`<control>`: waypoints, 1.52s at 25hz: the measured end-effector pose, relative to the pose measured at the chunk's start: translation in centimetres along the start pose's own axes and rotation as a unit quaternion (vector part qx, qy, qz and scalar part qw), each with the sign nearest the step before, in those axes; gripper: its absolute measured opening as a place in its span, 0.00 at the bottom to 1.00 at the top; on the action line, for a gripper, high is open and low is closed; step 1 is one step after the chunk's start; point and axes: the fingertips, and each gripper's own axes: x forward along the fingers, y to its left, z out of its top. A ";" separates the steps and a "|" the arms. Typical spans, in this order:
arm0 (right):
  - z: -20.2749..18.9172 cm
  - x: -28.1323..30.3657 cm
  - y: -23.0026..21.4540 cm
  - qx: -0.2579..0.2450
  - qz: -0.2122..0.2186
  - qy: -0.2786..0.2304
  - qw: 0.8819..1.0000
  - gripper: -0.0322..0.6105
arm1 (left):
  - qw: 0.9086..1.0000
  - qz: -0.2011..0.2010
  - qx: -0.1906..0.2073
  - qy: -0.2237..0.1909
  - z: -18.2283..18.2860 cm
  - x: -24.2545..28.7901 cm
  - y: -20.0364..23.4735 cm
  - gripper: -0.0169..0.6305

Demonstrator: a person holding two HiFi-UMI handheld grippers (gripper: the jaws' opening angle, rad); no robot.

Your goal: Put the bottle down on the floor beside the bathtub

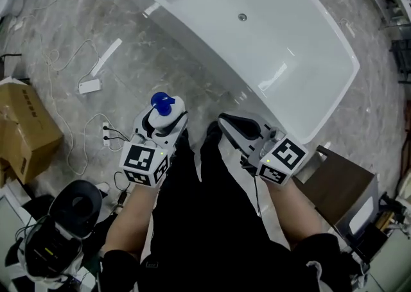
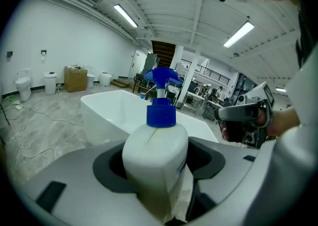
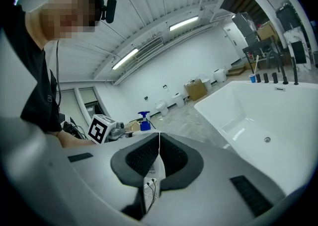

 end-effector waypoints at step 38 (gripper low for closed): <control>-30.2 15.7 -20.7 0.042 0.024 0.105 0.993 0.10 | 0.991 -0.089 -0.001 0.098 -32.1 21.1 8.8 0.46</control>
